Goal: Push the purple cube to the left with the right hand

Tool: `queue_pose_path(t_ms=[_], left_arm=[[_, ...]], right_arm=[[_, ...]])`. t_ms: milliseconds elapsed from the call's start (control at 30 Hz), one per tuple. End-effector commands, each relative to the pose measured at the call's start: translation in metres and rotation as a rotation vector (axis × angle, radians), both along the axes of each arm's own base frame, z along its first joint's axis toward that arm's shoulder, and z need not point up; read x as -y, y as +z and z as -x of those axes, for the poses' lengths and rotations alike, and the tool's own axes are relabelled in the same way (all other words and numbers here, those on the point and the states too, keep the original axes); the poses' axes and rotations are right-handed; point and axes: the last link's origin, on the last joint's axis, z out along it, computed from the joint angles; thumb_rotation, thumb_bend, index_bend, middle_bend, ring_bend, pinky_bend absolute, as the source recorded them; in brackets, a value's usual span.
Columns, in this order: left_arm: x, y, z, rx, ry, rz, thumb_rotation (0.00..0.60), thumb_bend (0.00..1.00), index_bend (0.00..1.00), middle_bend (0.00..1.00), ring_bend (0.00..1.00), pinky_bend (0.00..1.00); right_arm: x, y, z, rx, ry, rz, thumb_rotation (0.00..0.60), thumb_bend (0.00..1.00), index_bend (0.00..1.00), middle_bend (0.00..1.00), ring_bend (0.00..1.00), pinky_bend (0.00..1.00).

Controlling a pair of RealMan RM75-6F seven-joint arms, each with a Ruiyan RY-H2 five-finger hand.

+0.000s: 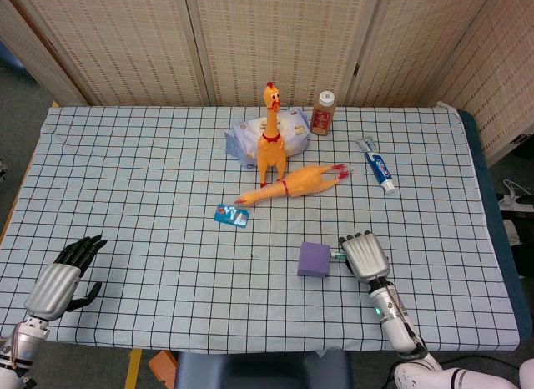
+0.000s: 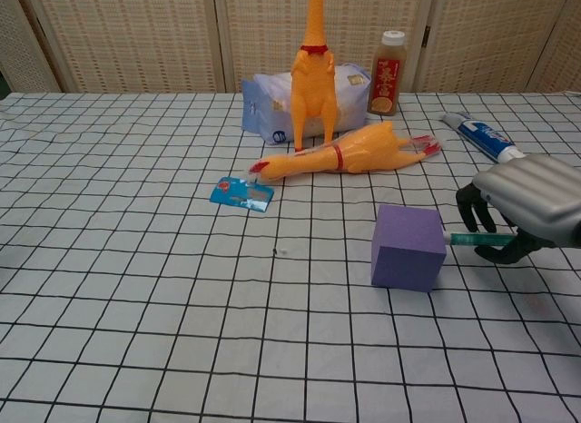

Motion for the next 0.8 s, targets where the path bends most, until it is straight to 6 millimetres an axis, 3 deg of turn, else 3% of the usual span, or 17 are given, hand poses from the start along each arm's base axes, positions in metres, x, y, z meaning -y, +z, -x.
queue_pose_path(t_ms=[33, 800], left_arm=[[0.000, 0.000, 0.000, 0.000, 0.000, 0.002, 0.600, 0.44, 0.00, 0.00, 0.00, 0.12], [-0.001, 0.004, 0.001, 0.013, 0.003, -0.009, 0.600, 0.44, 0.00, 0.00, 0.00, 0.12]], right_arm=[[0.001, -0.004, -0.003, -0.001, 0.005, -0.008, 0.600, 0.34, 1.00, 0.78, 0.58, 0.57], [-0.003, -0.036, -0.040, -0.003, 0.074, -0.097, 0.600, 0.34, 1.00, 0.78, 0.58, 0.57]])
